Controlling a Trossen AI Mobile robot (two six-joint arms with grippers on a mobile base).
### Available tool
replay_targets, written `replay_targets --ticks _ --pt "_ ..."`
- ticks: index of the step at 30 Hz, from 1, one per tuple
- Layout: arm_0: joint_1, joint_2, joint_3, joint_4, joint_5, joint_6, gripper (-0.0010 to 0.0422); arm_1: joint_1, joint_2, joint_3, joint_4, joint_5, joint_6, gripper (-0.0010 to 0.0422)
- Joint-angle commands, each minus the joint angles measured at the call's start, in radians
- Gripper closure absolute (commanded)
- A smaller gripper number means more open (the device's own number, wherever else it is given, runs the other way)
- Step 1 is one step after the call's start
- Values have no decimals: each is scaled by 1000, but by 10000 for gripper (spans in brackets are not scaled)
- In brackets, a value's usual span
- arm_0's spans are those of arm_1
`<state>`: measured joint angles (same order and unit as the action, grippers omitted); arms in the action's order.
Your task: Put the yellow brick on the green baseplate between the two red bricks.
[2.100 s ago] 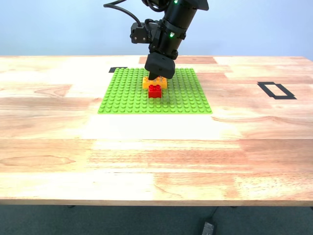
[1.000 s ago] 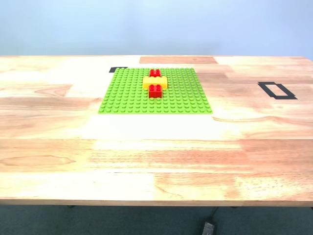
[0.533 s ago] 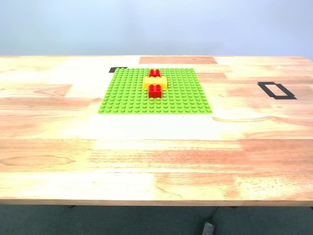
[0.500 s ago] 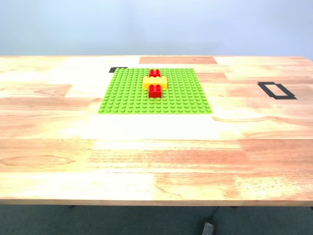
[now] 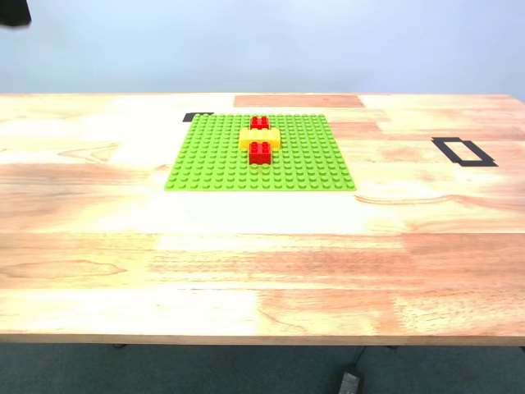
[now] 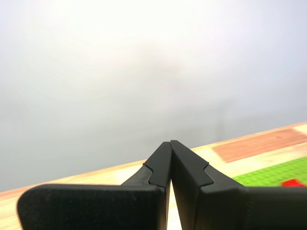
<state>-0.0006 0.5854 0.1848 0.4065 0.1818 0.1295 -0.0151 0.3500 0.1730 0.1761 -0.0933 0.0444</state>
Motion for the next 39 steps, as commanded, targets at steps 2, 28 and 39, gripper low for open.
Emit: replay_targets --ticks 2,28,39 --pt "0 -51 -101 88 1 -11 412 0 -82 -68 3 2 3 413" --pt "0 -153 -177 27 -9 -113 413 21 -284 -163 -162 126 7 413" --pt "0 -312 -177 -137 -8 -104 413 33 -298 -163 -162 127 3 413"
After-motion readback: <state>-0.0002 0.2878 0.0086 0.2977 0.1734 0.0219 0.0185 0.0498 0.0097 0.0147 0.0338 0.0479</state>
